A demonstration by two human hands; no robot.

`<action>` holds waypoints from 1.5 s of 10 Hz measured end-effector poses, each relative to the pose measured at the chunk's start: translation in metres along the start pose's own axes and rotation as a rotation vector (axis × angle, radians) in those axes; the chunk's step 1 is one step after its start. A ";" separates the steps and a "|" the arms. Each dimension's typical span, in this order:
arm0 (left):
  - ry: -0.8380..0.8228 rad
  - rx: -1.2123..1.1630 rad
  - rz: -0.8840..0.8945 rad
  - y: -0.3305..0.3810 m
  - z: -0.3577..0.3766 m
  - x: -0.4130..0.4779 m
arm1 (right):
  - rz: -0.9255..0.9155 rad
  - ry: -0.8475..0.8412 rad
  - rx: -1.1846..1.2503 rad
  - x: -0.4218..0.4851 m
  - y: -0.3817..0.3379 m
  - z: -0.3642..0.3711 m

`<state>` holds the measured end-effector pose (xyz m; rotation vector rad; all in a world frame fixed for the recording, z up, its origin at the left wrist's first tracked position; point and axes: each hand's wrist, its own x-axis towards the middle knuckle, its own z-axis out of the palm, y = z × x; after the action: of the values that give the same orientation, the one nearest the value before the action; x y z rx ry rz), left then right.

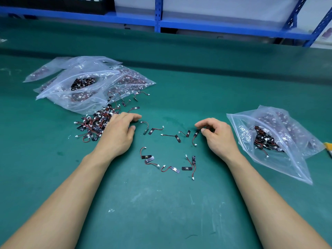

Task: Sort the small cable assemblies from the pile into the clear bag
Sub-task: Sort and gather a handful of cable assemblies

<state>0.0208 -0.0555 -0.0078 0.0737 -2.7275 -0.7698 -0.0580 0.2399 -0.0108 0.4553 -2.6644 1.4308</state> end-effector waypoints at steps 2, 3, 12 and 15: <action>0.000 0.004 0.006 -0.001 0.001 0.000 | 0.012 0.001 0.011 0.000 0.000 0.000; -0.002 0.004 0.007 -0.001 0.001 0.000 | 0.014 0.000 0.016 0.000 0.000 0.000; 0.015 -0.011 0.005 0.003 -0.001 -0.001 | 0.001 0.002 0.017 0.000 0.000 0.000; 0.013 -0.010 -0.009 0.008 -0.004 -0.002 | -0.004 0.001 0.013 0.000 0.000 0.000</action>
<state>0.0237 -0.0507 -0.0013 0.0890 -2.7128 -0.7826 -0.0578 0.2395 -0.0108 0.4603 -2.6536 1.4478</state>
